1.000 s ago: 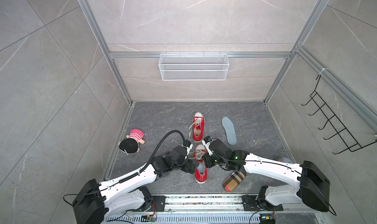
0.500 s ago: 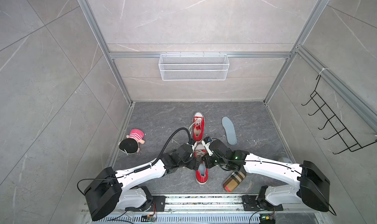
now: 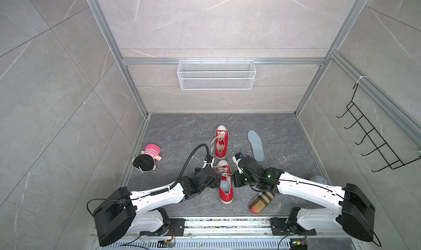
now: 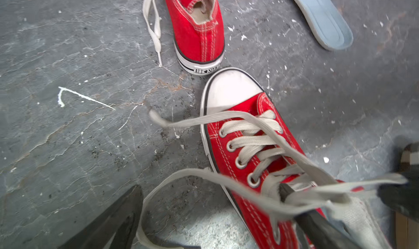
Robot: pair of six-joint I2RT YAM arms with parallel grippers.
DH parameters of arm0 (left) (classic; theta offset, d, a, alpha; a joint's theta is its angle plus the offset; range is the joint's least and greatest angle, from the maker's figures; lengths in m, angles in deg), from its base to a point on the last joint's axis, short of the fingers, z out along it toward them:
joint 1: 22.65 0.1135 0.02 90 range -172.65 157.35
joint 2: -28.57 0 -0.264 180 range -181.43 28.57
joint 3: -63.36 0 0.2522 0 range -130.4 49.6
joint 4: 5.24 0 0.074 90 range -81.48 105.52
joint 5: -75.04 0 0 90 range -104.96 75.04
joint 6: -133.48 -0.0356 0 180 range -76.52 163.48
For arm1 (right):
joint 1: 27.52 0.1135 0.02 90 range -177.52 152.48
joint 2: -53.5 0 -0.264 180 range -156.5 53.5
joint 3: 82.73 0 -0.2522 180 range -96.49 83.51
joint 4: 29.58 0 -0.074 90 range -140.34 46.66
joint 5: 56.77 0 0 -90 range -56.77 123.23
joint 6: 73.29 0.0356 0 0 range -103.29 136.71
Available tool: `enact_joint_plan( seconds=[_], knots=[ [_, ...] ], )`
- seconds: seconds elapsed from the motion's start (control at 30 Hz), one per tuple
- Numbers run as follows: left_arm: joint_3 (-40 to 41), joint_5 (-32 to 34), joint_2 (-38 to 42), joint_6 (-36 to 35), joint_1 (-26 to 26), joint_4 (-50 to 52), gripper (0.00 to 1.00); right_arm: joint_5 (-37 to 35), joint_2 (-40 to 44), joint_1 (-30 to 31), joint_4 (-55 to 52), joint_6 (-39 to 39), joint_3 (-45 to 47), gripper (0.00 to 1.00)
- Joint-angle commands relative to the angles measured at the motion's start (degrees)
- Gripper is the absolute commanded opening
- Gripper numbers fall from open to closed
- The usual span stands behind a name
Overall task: Remove the insole from the shoe
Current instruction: Untie the shoelace on the shoe.
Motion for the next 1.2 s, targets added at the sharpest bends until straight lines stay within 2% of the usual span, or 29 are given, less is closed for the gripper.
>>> enact_joint_plan(
  seconds=[0.0,0.13,0.27,0.4,0.5,0.6,0.73,1.0,1.1,1.17],
  knots=[
    [1.02,10.45,-0.74,3.87,1.31,2.61,0.91,-3.31,0.64,-2.07,-9.3,4.0,2.37,0.0],
    [1.5,7.53,-1.89,3.39,1.32,0.91,0.89,-1.64,0.83,-2.93,-7.44,1.43,2.22,0.0],
    [2.96,3.25,-2.01,2.2,1.31,-3.2,0.86,5.52,1.36,-2.96,-0.11,-4.02,1.26,0.02],
    [4.16,-1.91,-1.44,0.5,1.31,-8.28,0.83,11.25,0.41,-3.01,0.86,-10.04,-1.82,0.24],
    [3.94,-2.94,-1.26,0.58,1.31,-8.62,0.81,12.02,0.89,-3.02,1.14,-13.66,-2.59,0.4],
    [4.1,-3.35,-1.17,0.78,1.31,-8.96,0.79,14.48,-0.76,-3.18,2.68,-14.97,-2.82,0.47],
    [4.15,-3.18,-1.07,0.89,1.31,-8.93,0.78,18.45,-5.46,-3.21,5.0,-12.98,-4.09,0.47],
    [4.24,-2.26,-1.0,1.24,1.32,-8.66,0.78,18.31,-10.13,-3.22,11.1,-7.17,-2.78,0.46],
    [4.28,-1.11,-0.65,1.14,1.31,-8.37,0.78,17.71,-11.67,-3.2,12.37,-5.41,-2.79,0.43],
    [4.41,-0.1,-0.45,1.2,1.31,-8.09,0.78,17.15,-12.97,-3.2,12.3,-4.39,-3.45,0.35]
  ],
)
